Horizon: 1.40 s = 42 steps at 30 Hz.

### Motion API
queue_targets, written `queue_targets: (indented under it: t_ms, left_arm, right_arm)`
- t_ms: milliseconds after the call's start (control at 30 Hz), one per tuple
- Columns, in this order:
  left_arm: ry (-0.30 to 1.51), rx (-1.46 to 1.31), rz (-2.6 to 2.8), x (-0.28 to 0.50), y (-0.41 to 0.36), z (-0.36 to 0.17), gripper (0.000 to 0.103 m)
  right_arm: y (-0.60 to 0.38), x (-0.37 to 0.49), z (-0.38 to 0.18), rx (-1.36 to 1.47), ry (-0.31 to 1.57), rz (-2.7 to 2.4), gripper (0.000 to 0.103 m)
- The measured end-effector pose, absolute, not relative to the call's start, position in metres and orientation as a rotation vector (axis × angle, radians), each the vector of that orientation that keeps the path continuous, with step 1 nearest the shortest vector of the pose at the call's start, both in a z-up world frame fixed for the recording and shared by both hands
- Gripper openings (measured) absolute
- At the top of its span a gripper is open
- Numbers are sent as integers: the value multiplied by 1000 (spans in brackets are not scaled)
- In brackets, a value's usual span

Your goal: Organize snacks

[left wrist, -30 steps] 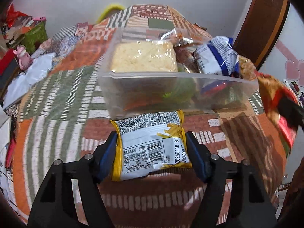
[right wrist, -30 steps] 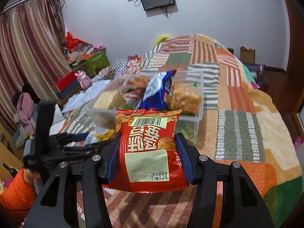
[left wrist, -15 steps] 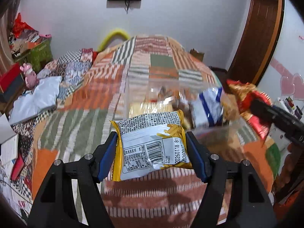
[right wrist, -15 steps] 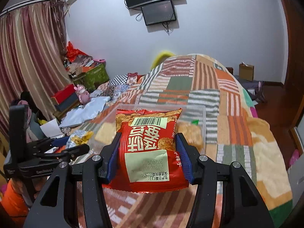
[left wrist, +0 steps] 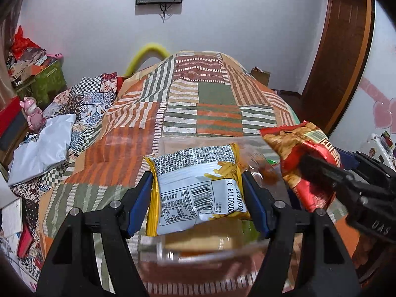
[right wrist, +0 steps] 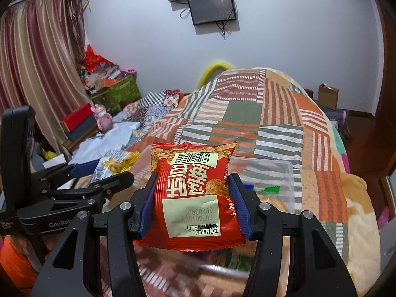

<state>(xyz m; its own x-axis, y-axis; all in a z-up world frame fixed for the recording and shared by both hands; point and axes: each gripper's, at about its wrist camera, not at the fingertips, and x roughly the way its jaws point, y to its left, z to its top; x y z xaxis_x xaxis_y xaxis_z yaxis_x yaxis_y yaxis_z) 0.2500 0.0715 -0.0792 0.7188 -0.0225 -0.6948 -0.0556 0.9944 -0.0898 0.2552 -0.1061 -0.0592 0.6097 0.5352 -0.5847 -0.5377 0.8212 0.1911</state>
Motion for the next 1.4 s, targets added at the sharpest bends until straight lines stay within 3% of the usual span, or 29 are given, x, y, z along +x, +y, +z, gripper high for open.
queue_targets:
  t_ms: [333,567,733,1400]
  left_arm:
    - [811,-115,-6,288,68,-101,71]
    - [797,-109,13,288,68,-105,84]
    - [796,-121,-1,283,70,-100,84]
    - [598,-138,-11,175,54,-17,84]
  right_arm:
    - [-97,273,-74,-81,693,565,52]
    - [-95,271,-74,-122,687,557,54]
    - [-97,267,-71,-117,692,567,57]
    - [-133,200,-12,-79,558,587,57]
